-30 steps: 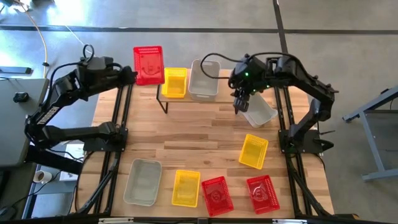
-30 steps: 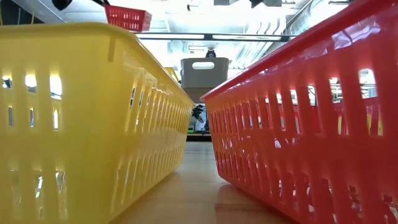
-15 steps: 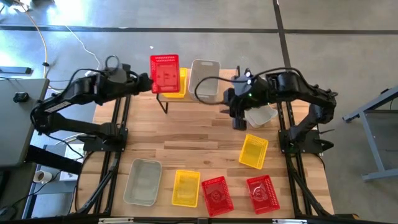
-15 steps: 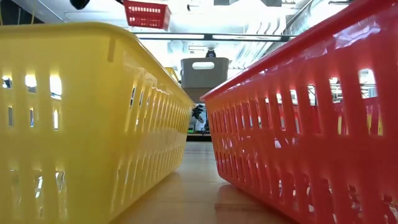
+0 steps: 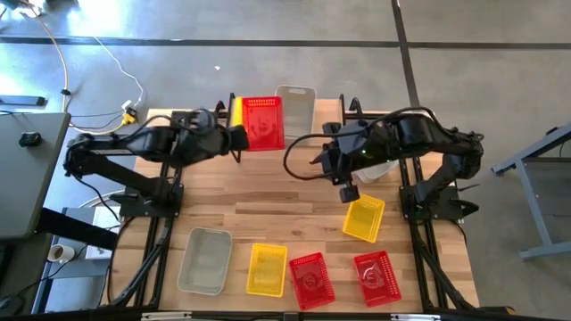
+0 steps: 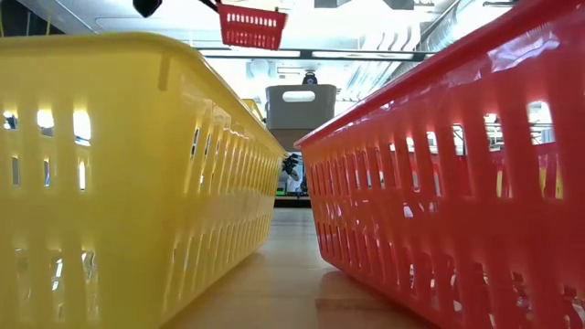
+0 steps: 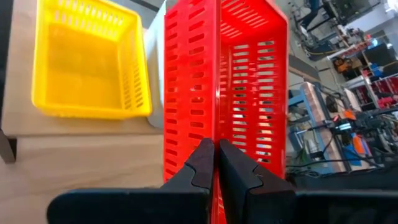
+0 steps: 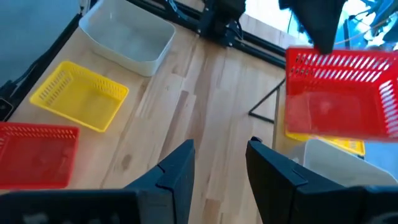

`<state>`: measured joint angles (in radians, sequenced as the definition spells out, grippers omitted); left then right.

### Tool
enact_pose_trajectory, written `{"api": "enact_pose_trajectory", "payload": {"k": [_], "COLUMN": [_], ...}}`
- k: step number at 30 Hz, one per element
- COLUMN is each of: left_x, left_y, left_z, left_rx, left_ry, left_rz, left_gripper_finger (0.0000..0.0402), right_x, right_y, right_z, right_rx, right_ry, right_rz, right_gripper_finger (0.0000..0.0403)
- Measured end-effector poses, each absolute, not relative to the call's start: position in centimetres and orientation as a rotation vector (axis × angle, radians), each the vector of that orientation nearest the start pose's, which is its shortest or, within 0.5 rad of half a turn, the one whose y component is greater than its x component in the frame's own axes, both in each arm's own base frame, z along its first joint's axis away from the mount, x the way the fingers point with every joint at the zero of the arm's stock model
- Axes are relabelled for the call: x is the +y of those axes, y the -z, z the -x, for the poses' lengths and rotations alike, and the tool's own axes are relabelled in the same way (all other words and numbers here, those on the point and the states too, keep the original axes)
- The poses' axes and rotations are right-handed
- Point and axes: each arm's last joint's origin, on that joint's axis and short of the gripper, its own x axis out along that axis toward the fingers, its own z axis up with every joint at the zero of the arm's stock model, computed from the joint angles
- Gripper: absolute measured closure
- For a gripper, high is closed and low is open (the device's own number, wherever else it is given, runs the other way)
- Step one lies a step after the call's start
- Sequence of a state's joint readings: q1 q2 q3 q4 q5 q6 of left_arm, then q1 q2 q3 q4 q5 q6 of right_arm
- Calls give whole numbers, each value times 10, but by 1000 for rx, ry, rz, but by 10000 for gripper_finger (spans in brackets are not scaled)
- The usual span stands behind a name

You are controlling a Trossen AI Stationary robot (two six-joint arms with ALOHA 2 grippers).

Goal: Stack baskets on shelf by color
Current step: Put the top red bin on the shelf

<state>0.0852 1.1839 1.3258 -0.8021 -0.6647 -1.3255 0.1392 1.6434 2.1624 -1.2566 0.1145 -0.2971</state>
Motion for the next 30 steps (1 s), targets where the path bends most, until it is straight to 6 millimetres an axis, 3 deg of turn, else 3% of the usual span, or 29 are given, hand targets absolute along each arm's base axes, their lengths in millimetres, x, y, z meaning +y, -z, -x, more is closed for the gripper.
{"api": "enact_pose_trajectory", "payload": {"k": [16, 30], "left_x": [-4, -14], "left_y": [-361, -358], "left_z": [-259, -270], "left_rx": [61, 48], "left_ry": [-1024, -980], "left_rz": [1045, 1050], "left_gripper_finger": [401, 401], "right_x": [48, 49], "right_y": [-430, -399], "right_z": [-351, -383], "right_rx": [819, 902], "right_ry": [-185, -106], "right_rz": [460, 534], "right_gripper_finger": [272, 272]}}
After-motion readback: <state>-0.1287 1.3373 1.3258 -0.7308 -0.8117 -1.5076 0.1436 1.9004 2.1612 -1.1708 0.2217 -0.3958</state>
